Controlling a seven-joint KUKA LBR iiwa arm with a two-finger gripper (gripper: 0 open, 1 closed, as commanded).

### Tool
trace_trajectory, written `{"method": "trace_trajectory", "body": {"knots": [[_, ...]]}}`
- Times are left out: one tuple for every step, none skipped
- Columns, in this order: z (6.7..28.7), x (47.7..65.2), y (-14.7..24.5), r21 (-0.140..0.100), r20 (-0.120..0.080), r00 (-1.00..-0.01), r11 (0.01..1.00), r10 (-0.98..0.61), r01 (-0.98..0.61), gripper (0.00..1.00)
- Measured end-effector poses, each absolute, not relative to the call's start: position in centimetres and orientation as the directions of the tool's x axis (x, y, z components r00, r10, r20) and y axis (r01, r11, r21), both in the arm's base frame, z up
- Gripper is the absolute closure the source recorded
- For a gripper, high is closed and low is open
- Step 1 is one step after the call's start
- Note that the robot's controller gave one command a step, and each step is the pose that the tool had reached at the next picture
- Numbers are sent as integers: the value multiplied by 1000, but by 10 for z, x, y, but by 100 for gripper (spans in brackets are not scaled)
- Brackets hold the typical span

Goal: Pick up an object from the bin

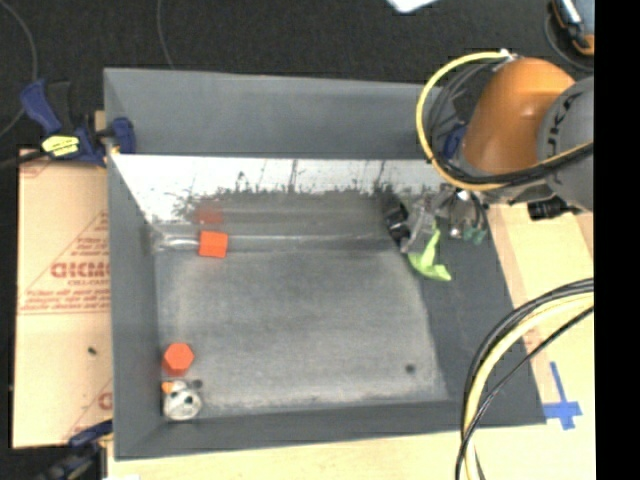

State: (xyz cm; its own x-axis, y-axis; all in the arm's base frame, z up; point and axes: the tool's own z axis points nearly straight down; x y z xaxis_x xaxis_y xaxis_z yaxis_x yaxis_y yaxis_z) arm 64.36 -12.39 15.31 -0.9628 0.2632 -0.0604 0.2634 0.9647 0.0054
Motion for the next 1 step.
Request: {"method": "trace_trajectory", "body": {"knots": [[241, 650, -125, 6, -50, -951, 953, 304, 304, 100]]}}
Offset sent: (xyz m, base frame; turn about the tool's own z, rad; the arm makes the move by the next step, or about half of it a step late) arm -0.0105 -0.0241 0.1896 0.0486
